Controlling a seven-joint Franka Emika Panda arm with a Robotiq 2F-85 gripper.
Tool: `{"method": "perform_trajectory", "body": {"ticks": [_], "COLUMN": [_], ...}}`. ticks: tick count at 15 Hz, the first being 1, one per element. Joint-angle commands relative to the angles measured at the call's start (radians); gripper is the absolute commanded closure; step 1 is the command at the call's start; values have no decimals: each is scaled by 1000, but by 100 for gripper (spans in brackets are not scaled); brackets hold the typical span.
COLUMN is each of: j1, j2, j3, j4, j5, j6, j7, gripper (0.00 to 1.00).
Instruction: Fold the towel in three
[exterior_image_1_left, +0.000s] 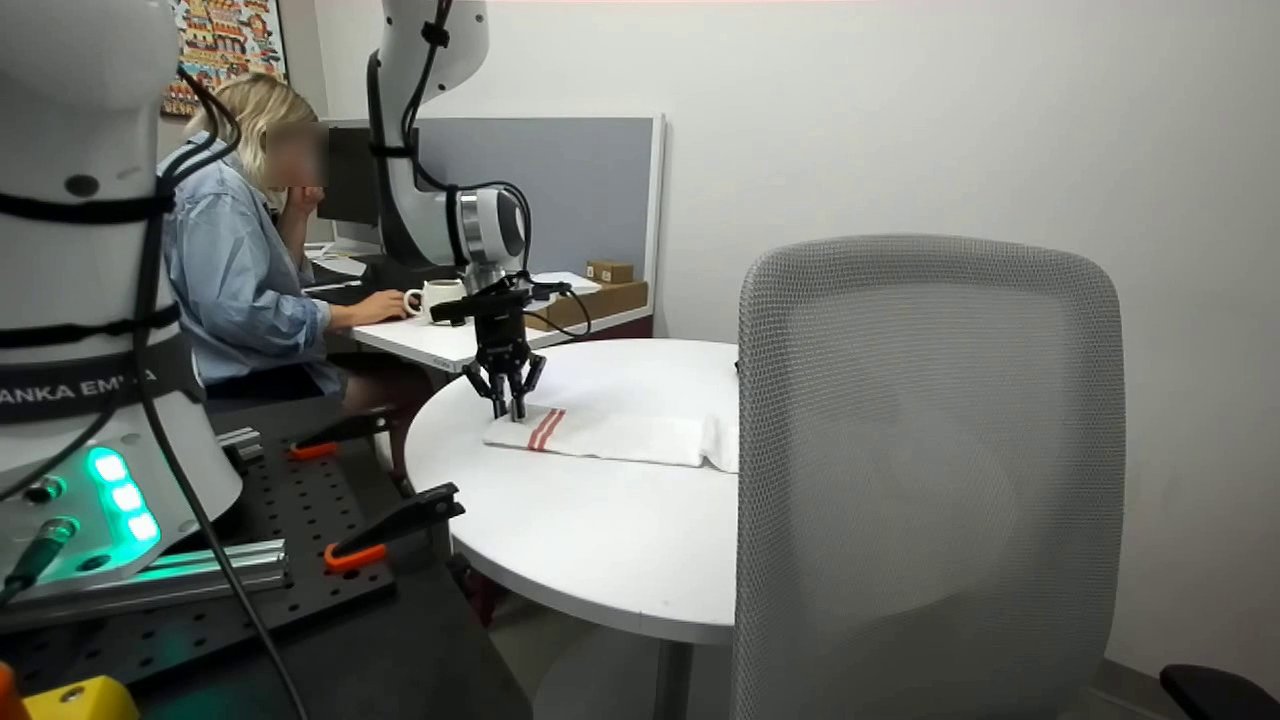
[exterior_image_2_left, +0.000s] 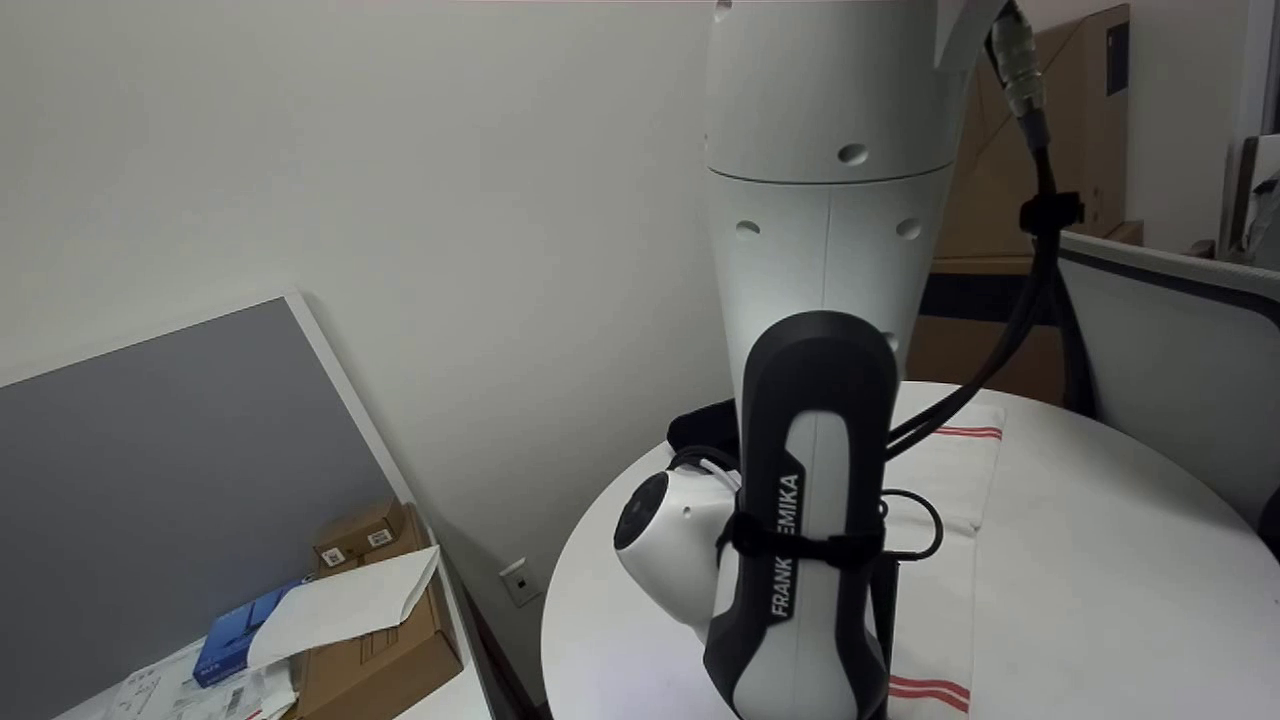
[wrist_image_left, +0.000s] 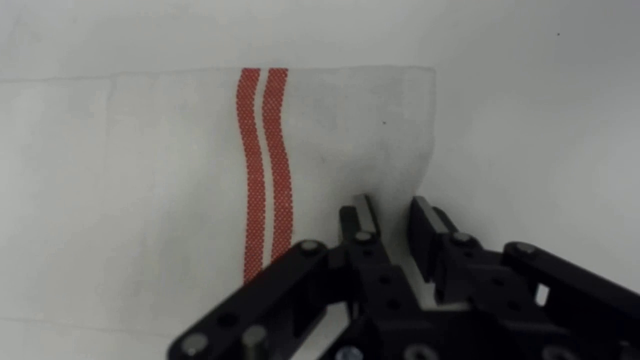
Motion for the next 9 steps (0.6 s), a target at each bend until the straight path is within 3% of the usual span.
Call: {"method": "perform_trajectory", "body": {"ticks": [1, 6, 9], "j1": [-5, -35, -61], "j2": [8, -63, -172], "j3": [20, 101, 169], "j4": [4, -12, -30], "j5": [23, 117, 221], "j6": [-3, -24, -69], "j7": [-12, -114, -217], "gripper": [100, 99, 99]}}
